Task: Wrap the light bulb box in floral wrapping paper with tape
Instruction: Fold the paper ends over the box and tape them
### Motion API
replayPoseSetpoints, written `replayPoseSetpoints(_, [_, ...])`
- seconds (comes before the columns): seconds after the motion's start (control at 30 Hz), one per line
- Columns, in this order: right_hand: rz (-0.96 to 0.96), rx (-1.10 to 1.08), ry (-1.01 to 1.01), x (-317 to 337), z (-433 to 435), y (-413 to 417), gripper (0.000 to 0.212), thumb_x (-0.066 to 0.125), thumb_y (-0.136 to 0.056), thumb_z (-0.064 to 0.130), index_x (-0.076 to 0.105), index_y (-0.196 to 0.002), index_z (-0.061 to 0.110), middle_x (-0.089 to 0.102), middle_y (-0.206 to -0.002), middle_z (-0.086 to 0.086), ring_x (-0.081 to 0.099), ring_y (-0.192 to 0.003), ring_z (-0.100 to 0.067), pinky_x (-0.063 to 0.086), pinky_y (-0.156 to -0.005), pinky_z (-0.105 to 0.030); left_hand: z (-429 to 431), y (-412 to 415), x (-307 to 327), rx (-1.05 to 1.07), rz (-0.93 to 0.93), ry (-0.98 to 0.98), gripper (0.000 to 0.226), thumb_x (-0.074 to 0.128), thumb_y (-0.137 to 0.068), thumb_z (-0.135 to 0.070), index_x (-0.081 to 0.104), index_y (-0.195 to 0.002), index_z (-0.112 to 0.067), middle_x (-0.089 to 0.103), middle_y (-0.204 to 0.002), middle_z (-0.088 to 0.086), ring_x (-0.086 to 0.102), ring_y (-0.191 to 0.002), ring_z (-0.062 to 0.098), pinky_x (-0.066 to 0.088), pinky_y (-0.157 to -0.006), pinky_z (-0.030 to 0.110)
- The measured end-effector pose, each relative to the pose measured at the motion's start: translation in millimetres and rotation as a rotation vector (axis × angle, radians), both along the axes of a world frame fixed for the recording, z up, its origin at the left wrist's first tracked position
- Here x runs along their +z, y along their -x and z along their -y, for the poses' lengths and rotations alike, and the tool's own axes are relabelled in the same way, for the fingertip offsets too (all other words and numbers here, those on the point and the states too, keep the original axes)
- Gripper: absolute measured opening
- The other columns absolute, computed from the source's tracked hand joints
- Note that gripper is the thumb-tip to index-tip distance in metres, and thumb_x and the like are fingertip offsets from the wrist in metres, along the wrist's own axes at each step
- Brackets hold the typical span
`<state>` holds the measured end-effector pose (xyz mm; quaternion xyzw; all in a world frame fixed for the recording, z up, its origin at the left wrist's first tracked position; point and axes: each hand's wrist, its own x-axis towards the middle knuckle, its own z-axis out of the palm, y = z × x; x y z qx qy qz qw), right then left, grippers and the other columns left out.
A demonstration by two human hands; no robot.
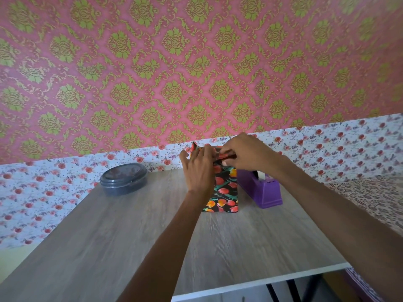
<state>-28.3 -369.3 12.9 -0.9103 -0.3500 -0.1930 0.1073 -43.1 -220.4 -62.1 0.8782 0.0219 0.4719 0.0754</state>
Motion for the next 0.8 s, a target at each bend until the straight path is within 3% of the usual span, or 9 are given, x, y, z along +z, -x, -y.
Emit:
replayPoseSetpoints(0.07, [0.026, -0.043, 0.006, -4.8, -3.9, 2.7, 0.017, 0.079, -0.078, 0.028, 0.075, -0.092, 0.019, 0.061, -0.068, 0.005, 0.057, -0.064, -0.015, 0.039, -0.056, -0.024, 0.3, 1.1, -2.0, -0.005, -0.002, 0.0, 0.03, 0.07, -0.077, -0.006, 0.052, -0.097, -0.02, 0.071, -0.09, 0.001, 0.064, -0.098, 0.025, 0.028, -0.102, 0.048])
replayPoseSetpoints(0.27, [0.145, -0.16, 0.042, -17.5, -6.2, 1.2, 0.009, 0.074, -0.085, 0.023, 0.071, -0.078, 0.018, 0.063, -0.069, -0.001, 0.059, -0.067, -0.019, 0.038, -0.061, -0.025, -9.3, -1.5, -2.0, -0.108, 0.02, -0.022, 0.032, 0.073, -0.074, 0.001, 0.067, -0.094, -0.023, 0.071, -0.093, -0.006, 0.065, -0.096, 0.02, 0.019, -0.1, 0.044])
replayPoseSetpoints(0.4, [0.151, -0.178, 0.063, -24.3, -10.1, 0.5, 0.01, 0.071, -0.085, 0.011, 0.066, -0.077, 0.016, 0.059, -0.069, -0.001, 0.061, -0.067, -0.02, 0.048, -0.063, -0.028, -24.0, 0.9, -7.5, -0.269, -0.032, 0.088, 0.032, 0.066, -0.08, 0.008, 0.074, -0.094, -0.02, 0.074, -0.093, -0.003, 0.066, -0.086, 0.02, 0.037, -0.095, 0.047])
replayPoseSetpoints(0.47, [0.154, -0.189, 0.085, -23.5, -14.3, 3.3, 0.005, 0.068, -0.084, 0.006, 0.064, -0.084, 0.01, 0.064, -0.077, -0.006, 0.065, -0.072, -0.024, 0.054, -0.067, -0.034, -26.6, 1.1, -8.0, -0.272, -0.012, 0.1, 0.03, 0.065, -0.083, 0.007, 0.077, -0.093, -0.019, 0.075, -0.089, -0.002, 0.066, -0.08, 0.02, 0.032, -0.092, 0.04])
replayPoseSetpoints(0.57, [0.195, -0.167, 0.03, -30.2, -20.2, 6.0, 0.024, 0.068, -0.083, 0.002, 0.063, -0.103, 0.013, 0.066, -0.087, -0.008, 0.066, -0.078, -0.027, 0.054, -0.067, -0.035, -21.6, 1.2, -6.5, -0.256, 0.017, 0.102, 0.037, 0.063, -0.082, 0.009, 0.079, -0.096, -0.022, 0.075, -0.086, -0.002, 0.065, -0.077, 0.02, 0.033, -0.093, 0.04])
replayPoseSetpoints(0.63, [0.196, -0.119, -0.016, -38.6, -23.6, 5.0, 0.023, 0.067, -0.082, 0.002, 0.068, -0.101, 0.015, 0.068, -0.09, -0.005, 0.066, -0.081, -0.024, 0.055, -0.069, -0.035, -19.3, 1.4, -6.1, -0.219, 0.019, 0.088, 0.041, 0.061, -0.079, 0.012, 0.078, -0.094, -0.023, 0.074, -0.08, -0.001, 0.062, -0.074, 0.022, 0.031, -0.094, 0.039])
replayPoseSetpoints(0.73, [0.145, -0.112, -0.163, -48.7, -25.1, -1.5, 0.009, 0.066, -0.083, 0.008, 0.072, -0.082, 0.015, 0.066, -0.076, -0.002, 0.062, -0.071, -0.021, 0.048, -0.06, -0.029, -20.8, 0.1, -8.5, -0.263, 0.016, 0.117, 0.036, 0.061, -0.079, 0.013, 0.076, -0.092, -0.017, 0.074, -0.079, 0.003, 0.065, -0.075, 0.024, 0.045, -0.092, 0.038])
replayPoseSetpoints(0.8, [0.162, -0.159, -0.206, -50.0, -25.6, -4.7, 0.011, 0.069, -0.082, 0.009, 0.072, -0.075, 0.016, 0.064, -0.067, 0.001, 0.058, -0.063, -0.017, 0.041, -0.057, -0.024, -20.7, 4.7, -8.6, -0.389, 0.019, 0.308, 0.027, 0.063, -0.085, 0.007, 0.073, -0.099, -0.013, 0.074, -0.086, -0.001, 0.068, -0.08, 0.014, 0.057, -0.077, 0.03])
